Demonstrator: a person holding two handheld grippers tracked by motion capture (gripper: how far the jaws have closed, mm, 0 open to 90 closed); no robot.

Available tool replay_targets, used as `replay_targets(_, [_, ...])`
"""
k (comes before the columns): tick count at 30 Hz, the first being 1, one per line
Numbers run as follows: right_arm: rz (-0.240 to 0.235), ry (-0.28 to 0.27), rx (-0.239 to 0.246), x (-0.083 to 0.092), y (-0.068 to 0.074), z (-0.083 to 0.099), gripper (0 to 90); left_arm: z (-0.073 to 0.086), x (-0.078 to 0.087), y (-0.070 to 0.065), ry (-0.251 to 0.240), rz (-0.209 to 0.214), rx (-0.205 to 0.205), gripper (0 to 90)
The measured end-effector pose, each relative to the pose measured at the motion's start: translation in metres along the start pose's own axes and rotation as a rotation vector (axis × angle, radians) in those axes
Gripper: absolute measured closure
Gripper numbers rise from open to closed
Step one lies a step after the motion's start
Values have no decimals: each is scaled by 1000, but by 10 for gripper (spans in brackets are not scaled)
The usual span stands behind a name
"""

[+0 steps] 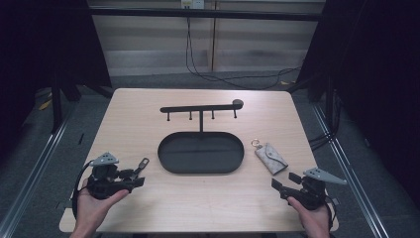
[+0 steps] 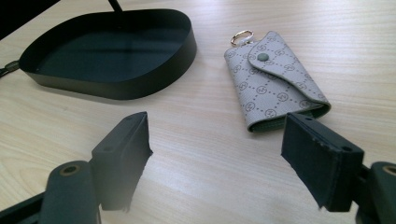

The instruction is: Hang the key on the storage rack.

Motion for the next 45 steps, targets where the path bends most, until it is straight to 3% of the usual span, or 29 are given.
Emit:
replay_targets(1, [-4,4,0,-1,0,0,234,-4,-2,0,30,-25,4,395])
replay_targets(6, [-10,7,3,-1,1,0,233,-13,-5,1,60,-21,-11,394])
replay_targets(12, [-3,27,-4,-3,-1,1,234,-25,-11,7,93,-14,5,405])
replay_targets(16, [-8,27,1,-3,0,1,234,-30,-16,14,109,-13,30,309])
replay_targets(18, [-9,30,-1,-3,0,1,234,-33,-19,16,122,-10,29,320])
replay_targets(20, [-7,33,0,-3,0,1,234,-37,-20,18,148,-41,11,339])
replay_targets(23, [-9,38,-1,-4,0,1,234,-44,-22,19,185,-54,-1,421])
replay_targets(29, [-10,43,0,-5,0,1,234,-55,-30,20,248,-89,-25,496])
replay_targets(40, [-13,58,3,-7,0,1,234,-56,-47,38,363,-103,-2,542])
replay_targets(45, [-13,62,2,-7,0,2,234,-57,-53,43,371,-100,10,559])
Point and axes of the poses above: each handheld gripper's, and its own axes: x roughly backward along the jaws, z roughly out of its underside, y roughly to its left, the point moved 1 cm from there along -x, roughly forward along the jaws, and after that the axes turned 1 degree about -y, right-handed, at the moved point
